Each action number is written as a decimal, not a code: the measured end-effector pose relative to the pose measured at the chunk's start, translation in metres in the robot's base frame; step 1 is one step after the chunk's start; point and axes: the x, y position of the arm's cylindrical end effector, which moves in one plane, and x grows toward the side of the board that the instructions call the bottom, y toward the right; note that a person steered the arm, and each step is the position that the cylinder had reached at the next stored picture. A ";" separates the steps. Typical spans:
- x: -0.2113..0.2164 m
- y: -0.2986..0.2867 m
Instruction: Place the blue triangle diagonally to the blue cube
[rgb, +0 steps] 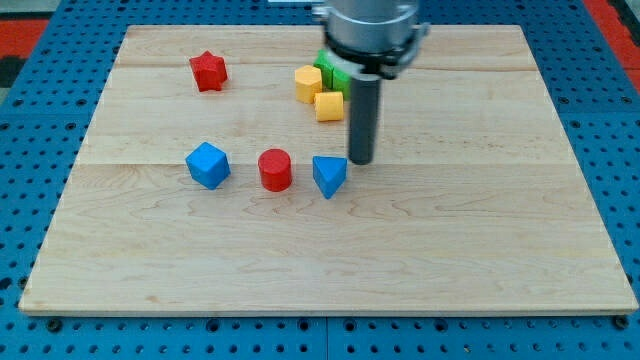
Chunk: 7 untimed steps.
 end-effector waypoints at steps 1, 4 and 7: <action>0.028 0.002; 0.022 -0.112; -0.020 -0.095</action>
